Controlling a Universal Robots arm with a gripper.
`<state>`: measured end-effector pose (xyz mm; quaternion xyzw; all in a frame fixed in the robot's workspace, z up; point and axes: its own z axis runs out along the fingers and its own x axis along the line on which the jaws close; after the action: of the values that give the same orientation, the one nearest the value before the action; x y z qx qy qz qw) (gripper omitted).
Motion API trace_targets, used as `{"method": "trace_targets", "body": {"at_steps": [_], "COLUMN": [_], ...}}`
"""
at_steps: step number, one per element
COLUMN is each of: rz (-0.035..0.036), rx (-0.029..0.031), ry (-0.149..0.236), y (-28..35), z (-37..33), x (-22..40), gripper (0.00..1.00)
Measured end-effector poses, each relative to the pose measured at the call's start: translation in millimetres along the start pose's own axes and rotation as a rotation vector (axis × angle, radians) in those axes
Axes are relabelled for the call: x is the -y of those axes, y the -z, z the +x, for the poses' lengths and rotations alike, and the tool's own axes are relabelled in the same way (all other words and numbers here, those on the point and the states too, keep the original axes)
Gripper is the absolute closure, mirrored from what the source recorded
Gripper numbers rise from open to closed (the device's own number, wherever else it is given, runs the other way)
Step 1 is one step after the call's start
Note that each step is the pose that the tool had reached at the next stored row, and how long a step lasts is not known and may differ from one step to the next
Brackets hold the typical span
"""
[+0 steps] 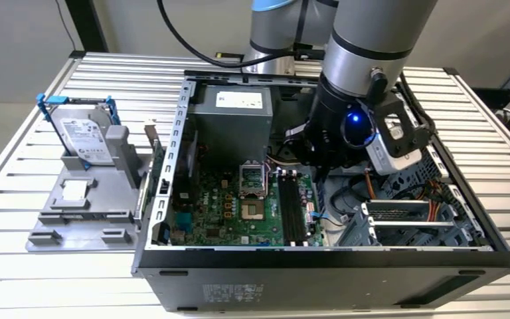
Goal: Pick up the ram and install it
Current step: 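Insert the ram into the slot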
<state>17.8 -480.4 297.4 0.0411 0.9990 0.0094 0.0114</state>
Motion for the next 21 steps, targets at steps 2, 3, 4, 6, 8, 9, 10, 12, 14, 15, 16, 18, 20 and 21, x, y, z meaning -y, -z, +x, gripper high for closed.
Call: {"method": "trace_targets", "body": {"at_steps": [2,3,4,6,8,9,10,12,14,15,16,18,20,21], "rz": [0.0004,0.0004,0.0004,0.0004,0.0006,0.0007,0.0007,0.0011,0.0012,0.0010,0.0007,0.0003,0.0008,0.0007], "rx": [0.0000,0.0000,-0.0001,-0.0005,-0.0015,-0.0021,-0.0029,-0.0038,-0.0039,-0.0040,-0.0039,-0.0039,-0.0040,-0.0041], "ry": [-0.001,-0.002,-0.002,-0.004,-0.005,-0.006,-0.006,-0.007,-0.007,-0.007,-0.007,-0.007,-0.007,-0.007], "y": [-1.6,-2.9,-4.2,-7.4,-10.1,-10.9,-11.7,-12.4,-12.4,-12.5,-12.6,-13.6,-15.2,-16.3], "z": [0.0,0.0,0.1,0.1,0.3,0.4,0.4,0.4,0.4,0.4,0.4,0.5,0.5,0.5], "x": [0.0,0.0,0.0,-0.1,-0.1,0.0,0.0,0.0,0.0,0.0,0.0,-0.1,-0.1,-0.1], "gripper": [1.00,1.00,1.00,1.00,1.00,1.00,1.00,1.00,1.00,1.00,1.00,1.00,1.00,1.00]}}
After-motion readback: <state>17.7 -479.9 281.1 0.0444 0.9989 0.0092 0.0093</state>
